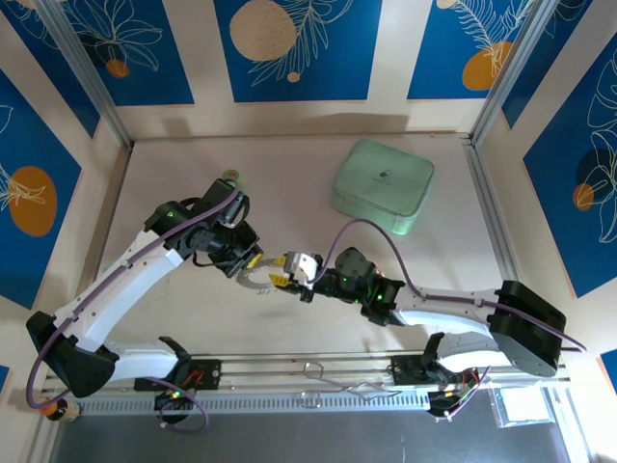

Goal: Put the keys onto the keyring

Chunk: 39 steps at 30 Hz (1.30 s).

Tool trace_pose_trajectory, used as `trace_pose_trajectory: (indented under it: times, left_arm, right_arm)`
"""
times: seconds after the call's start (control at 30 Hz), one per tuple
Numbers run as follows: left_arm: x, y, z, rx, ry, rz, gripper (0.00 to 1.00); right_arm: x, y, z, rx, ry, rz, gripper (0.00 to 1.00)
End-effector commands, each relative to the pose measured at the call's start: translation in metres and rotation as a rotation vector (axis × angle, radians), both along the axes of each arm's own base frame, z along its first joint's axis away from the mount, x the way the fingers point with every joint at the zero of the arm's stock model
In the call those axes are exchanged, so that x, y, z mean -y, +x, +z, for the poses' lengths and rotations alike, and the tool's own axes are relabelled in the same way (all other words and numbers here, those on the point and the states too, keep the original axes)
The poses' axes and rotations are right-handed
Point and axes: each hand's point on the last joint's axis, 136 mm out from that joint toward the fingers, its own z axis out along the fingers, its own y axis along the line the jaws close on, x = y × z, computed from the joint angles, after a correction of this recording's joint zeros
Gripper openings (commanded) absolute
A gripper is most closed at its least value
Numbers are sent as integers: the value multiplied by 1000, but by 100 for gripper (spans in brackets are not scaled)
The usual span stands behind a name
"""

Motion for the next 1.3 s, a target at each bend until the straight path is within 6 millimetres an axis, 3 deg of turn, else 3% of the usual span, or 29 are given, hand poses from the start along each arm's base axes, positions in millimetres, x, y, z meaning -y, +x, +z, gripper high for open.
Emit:
trace_pose_trajectory:
  times: [0.0,0.47,0.63,0.9,0.97,1.07,1.13,1.27]
  left_arm:
    - [4,-10,-1,-99,-45,86,0]
    - [8,-10,-3,-110,-66,95,0]
    - [9,-10,-3,-114,-71,98,0]
    - [5,-7,-2,-78,-77,118,0]
    - [-2,3,3,13,-78,150,30]
    - [-19,25,13,219,-38,170,56]
    - [-29,43,17,378,8,132,59]
    - [-47,74,30,767,205,-46,56]
  right_arm:
    - [-7,9,21,48,44,-36,30]
    - [-23,18,13,65,12,-47,27]
    - [-26,24,12,75,3,-73,20]
    - [-26,27,10,84,-9,-89,0]
    - [-25,23,7,75,-24,-68,0]
    - [-20,18,4,39,-37,-35,0]
    - [-16,15,3,8,-52,-14,0]
    - [-8,7,4,-74,-73,54,0]
